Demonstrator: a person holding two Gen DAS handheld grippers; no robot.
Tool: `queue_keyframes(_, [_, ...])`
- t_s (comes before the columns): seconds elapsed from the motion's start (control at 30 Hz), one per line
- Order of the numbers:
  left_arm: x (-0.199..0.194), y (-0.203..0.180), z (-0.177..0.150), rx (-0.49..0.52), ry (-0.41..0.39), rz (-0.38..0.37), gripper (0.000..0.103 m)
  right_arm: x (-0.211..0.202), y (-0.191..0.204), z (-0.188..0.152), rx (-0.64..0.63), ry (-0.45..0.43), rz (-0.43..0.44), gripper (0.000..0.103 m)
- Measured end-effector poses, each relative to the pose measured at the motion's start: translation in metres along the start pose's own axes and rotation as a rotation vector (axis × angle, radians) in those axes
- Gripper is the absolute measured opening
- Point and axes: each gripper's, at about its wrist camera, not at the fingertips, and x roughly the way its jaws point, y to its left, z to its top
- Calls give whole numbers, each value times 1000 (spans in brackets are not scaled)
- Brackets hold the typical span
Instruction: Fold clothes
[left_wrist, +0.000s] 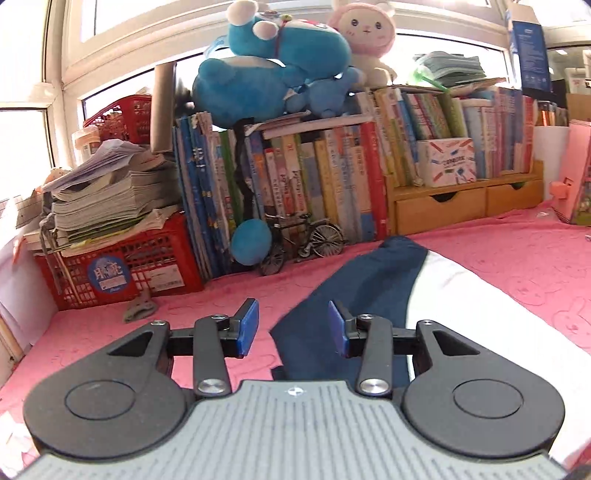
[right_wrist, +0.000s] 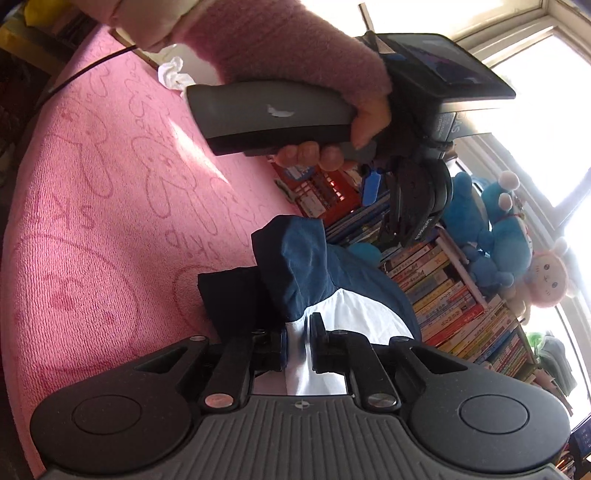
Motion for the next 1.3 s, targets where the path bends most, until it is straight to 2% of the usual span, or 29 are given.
queue_keyframes(0.13, [-3, -10, -25, -10, 69, -30, 41, -17, -21, -11, 80, 26, -30, 45])
queue_keyframes(0.17, [-4, -11, -30, 0, 77, -21, 42, -22, -29, -15, 101, 35, -39, 47])
queue_keyframes(0.23, [-8, -12, -38, 58, 74, 30, 50, -32, -42, -24, 140, 56, -52, 54])
queue_keyframes(0.27, [-9, -13, -40, 88, 72, 60, 50, -37, -47, -29, 159, 67, -56, 56])
queue_keyframes(0.33, [-14, -11, -38, 109, 66, 131, 49, -43, -56, -38, 184, 78, -63, 56])
queue_keyframes(0.37, [-21, -9, -34, 81, 49, 123, 47, -45, -60, -41, 189, 75, -64, 57])
queue_keyframes(0.47, [-46, -5, -19, -37, -12, 58, 47, -36, -55, -37, 166, 60, -72, 58])
queue_keyframes(0.57, [-70, -18, -14, -18, -64, -66, 49, -29, -46, -26, 165, 31, -45, 58])
queue_keyframes(0.63, [-80, -28, -20, 81, -80, -104, 53, -31, -43, -21, 156, 8, -31, 58])
queue_keyframes(0.73, [-94, -39, -37, 270, -89, -160, 52, -44, -48, -28, 166, 8, -20, 60])
queue_keyframes(0.8, [-100, -48, -42, 362, -81, -204, 52, -54, -57, -41, 181, 34, -20, 60])
queue_keyframes(0.93, [-100, -82, -47, 510, -115, -267, 53, -63, -75, -72, 232, 147, -73, 60])
queue_keyframes(1.07, [-85, -126, -54, 603, -135, -327, 53, -56, -98, -96, 386, 230, -94, 60])
queue_keyframes(1.17, [-73, -152, -59, 655, -131, -356, 53, -44, -113, -103, 501, 254, -74, 60])
queue_keyframes(1.2, [-69, -157, -59, 663, -127, -359, 48, -39, -116, -104, 531, 260, -70, 59])
queue_keyframes(1.23, [-66, -161, -60, 671, -123, -360, 49, -34, -120, -106, 561, 265, -67, 53])
queue_keyframes(1.27, [-63, -164, -60, 672, -119, -359, 53, -29, -123, -107, 591, 271, -64, 52])
queue_keyframes(1.3, [-61, -165, -60, 670, -114, -356, 50, -24, -129, -111, 648, 280, -44, 49])
